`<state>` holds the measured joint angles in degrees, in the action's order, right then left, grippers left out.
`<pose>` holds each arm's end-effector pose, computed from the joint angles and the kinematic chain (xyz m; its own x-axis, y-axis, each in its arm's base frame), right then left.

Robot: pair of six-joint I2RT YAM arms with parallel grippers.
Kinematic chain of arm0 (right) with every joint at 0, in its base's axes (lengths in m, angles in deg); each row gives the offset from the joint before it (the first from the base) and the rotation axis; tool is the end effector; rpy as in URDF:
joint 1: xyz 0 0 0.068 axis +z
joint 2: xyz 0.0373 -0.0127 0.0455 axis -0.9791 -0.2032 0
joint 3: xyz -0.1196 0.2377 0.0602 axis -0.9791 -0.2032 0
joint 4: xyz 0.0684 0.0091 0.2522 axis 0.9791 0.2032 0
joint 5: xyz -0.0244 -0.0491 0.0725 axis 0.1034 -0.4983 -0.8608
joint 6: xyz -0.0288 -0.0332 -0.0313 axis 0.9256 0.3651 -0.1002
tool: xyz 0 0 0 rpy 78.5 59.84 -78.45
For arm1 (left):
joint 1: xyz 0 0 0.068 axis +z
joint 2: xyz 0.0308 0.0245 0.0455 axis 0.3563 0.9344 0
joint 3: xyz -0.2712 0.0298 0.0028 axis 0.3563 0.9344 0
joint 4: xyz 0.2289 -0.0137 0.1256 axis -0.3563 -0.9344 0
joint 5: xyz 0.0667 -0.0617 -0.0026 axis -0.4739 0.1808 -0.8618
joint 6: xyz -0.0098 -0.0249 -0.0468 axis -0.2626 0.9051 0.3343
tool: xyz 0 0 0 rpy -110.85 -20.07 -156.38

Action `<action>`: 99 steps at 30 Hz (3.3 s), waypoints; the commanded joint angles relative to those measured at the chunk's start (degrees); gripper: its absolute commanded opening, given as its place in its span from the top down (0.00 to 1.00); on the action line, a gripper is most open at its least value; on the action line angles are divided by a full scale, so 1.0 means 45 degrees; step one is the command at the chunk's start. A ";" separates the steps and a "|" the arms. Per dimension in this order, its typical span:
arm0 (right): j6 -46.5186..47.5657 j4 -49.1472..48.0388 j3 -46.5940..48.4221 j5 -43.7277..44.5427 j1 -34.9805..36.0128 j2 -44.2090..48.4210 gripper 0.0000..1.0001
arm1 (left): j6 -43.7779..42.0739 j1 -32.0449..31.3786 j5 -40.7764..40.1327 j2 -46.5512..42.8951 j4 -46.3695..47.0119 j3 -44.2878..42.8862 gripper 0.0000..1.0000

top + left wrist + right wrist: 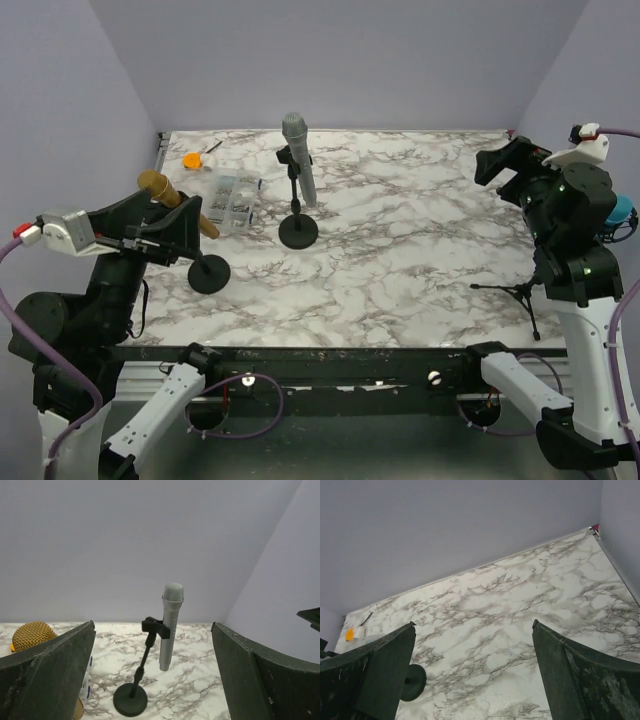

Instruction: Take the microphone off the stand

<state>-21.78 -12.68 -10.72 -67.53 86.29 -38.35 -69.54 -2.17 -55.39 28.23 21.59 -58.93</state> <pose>0.1574 0.0153 0.4706 -0.0738 0.3502 -0.9338 0.0859 0.9351 0.3439 0.0147 -0.0018 0.5012 0.2358 -0.4326 -0.8702 0.3816 0.8647 -0.3265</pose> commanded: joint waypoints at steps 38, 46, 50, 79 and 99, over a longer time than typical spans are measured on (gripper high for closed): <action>-0.1139 -0.3406 0.3832 0.2608 0.9068 -0.8694 0.01 | 0.3865 -0.0054 0.2797 -0.1031 -0.2263 0.3273 0.02; 0.0663 -0.4098 0.6059 0.9587 1.1811 -1.0881 0.08 | 0.3925 -0.0054 0.2380 -0.1561 -0.2696 0.3351 0.01; 0.2844 -0.5885 0.6710 1.2601 1.2608 -1.1992 0.09 | 0.3925 -0.0049 0.2264 -0.1700 -0.2783 0.3431 0.02; 0.6383 -0.6347 0.9576 1.1239 1.1986 -1.4505 0.81 | 0.4020 -0.0055 0.2295 -0.1932 -0.3296 0.3593 0.01; 0.6129 -0.4479 0.3084 -0.4848 0.9491 -0.8230 0.99 | 0.3032 -0.0059 0.5238 -0.0297 -0.1345 0.3675 0.01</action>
<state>6.70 -36.20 5.45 -74.79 129.94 -77.72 -54.04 -2.19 -36.55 24.82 12.43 -42.12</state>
